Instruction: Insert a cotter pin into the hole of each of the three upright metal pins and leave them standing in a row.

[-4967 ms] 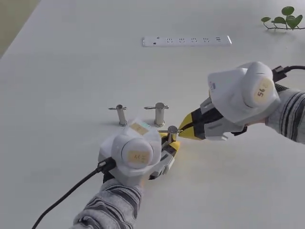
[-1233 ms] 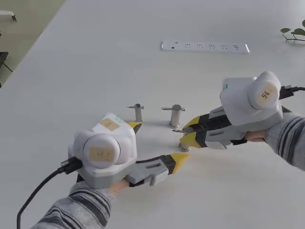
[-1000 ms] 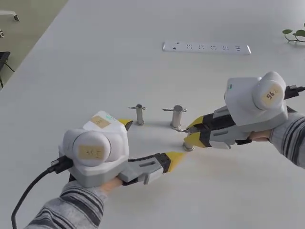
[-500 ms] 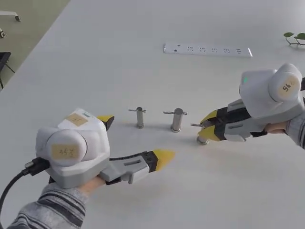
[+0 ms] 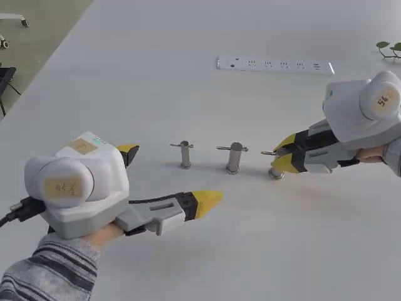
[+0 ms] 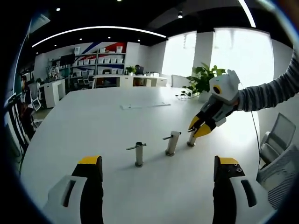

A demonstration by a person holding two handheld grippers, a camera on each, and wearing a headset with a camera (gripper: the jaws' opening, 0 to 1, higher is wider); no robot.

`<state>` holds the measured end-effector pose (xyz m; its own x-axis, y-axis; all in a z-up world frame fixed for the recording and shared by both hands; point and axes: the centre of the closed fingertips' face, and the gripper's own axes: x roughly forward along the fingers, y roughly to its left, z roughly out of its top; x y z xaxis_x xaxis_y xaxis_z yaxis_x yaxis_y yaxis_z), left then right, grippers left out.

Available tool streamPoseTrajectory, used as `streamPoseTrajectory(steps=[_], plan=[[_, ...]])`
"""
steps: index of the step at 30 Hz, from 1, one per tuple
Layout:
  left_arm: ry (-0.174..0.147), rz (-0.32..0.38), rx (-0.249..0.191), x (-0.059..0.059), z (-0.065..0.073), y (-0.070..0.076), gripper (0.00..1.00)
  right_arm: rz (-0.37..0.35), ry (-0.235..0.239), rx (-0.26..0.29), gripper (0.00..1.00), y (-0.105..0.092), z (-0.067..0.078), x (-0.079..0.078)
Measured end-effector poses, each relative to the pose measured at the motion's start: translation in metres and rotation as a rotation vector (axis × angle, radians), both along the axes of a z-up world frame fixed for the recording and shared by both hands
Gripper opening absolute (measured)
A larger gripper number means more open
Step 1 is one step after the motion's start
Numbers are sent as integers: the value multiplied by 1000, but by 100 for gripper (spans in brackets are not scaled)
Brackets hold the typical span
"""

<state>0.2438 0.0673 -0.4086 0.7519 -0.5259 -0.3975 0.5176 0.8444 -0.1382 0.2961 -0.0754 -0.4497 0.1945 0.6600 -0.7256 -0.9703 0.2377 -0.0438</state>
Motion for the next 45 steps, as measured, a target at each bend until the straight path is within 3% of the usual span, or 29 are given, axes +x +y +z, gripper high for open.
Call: streamPoseTrajectory(steps=[16, 21, 31, 45], plan=[[24, 16, 12, 3, -3, 7, 98, 10, 10, -2, 9, -7, -1, 12], [31, 16, 18, 2, -4, 8, 96, 35, 34, 5, 9, -8, -2, 12], [37, 7, 29, 3, -7, 9, 95, 96, 35, 1, 9, -8, -2, 10], [43, 3, 43, 6, -8, 11, 94, 106, -4, -23, 14, -11, -3, 11]])
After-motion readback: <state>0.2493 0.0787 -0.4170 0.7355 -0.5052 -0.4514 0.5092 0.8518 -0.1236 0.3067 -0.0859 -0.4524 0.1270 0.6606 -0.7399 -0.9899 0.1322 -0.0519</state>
